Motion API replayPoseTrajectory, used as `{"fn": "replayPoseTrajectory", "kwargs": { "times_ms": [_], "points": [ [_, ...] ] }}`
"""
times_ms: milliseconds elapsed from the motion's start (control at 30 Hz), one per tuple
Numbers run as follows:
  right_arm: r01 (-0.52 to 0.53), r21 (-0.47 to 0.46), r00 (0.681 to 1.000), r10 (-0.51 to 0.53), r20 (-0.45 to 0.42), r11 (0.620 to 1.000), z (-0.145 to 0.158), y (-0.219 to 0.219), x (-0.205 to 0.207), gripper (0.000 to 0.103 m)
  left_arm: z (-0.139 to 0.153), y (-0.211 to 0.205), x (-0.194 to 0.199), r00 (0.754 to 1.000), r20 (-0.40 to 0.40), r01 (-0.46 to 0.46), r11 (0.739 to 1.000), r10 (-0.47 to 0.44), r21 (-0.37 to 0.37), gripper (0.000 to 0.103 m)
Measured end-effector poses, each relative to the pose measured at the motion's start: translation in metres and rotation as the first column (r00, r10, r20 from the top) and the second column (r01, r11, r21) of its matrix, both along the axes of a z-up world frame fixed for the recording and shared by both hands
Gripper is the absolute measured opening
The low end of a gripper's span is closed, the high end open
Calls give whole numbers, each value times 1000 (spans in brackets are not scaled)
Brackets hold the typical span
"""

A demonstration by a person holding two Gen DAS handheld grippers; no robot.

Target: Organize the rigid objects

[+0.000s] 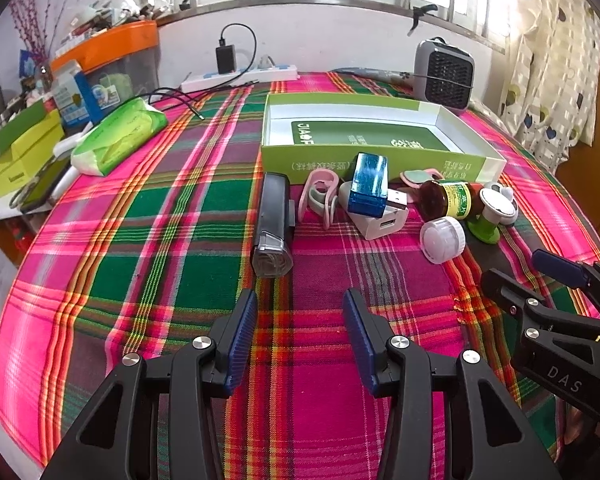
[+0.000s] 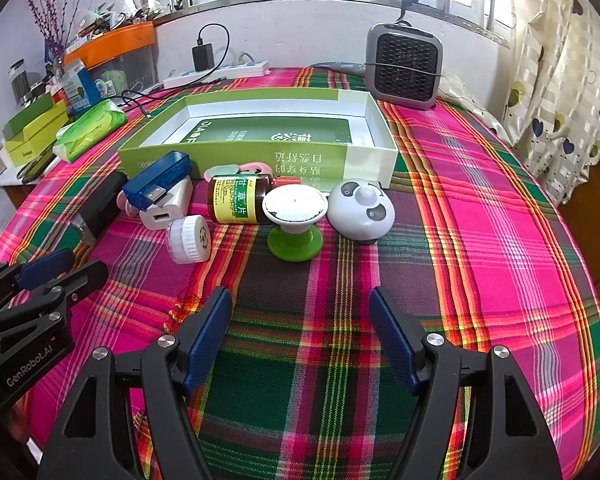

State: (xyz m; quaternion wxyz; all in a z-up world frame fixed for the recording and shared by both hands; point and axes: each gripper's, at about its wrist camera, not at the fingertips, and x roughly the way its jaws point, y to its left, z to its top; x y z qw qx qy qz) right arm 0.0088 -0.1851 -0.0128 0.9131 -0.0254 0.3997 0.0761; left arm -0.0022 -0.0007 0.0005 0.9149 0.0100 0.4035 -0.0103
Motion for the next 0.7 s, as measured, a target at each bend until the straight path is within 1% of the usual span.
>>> {"fn": "replayPoseTrajectory", "kwargs": {
  "times_ms": [500, 700],
  "points": [
    [0, 0, 1000, 0, 0, 1000, 0, 1, -1, 71, -1, 0, 0, 1000, -5, -2, 1000, 2, 2, 43],
    [-8, -1, 1000, 8, -4, 1000, -1, 1, -1, 71, -1, 2, 2, 999, -27, 28, 1000, -28, 0, 43]
  ]
}}
